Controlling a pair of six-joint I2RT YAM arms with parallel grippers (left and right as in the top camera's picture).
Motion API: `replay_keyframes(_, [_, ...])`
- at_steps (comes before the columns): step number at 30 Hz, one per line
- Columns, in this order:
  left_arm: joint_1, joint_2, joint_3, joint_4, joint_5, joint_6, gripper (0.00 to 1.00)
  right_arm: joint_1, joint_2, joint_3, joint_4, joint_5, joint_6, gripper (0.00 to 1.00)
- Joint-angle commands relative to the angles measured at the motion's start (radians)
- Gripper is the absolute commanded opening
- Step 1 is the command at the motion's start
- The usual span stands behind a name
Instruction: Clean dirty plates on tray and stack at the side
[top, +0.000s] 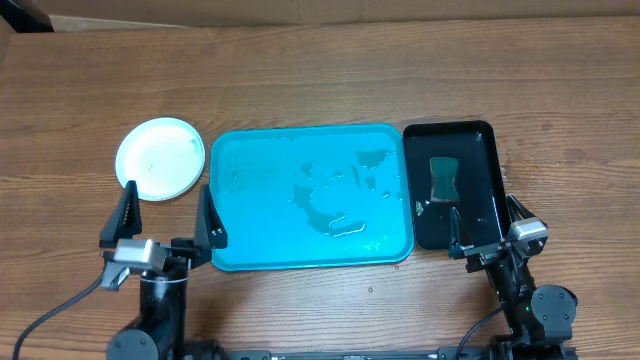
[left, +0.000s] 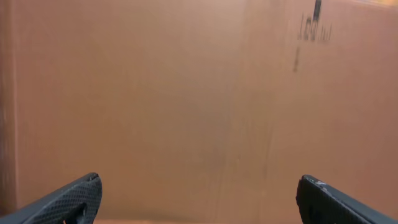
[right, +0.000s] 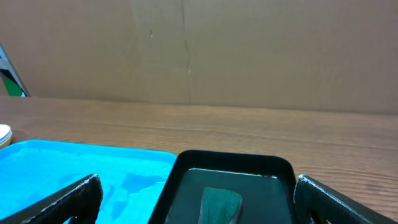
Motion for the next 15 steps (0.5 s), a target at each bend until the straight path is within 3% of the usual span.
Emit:
replay_keyframes(1, [-0.006, -0.047, -0.076, 0.068, -0.061, -0.062, 1.00, -0.002, -0.010, -0.011, 0.005, -0.001, -0.004, 1.00])
replay_keyframes(15, [-0.006, -0.149, -0.266, 0.086, -0.116, -0.074, 1.00, -0.002, -0.010, -0.011, 0.005, -0.001, -0.004, 1.00])
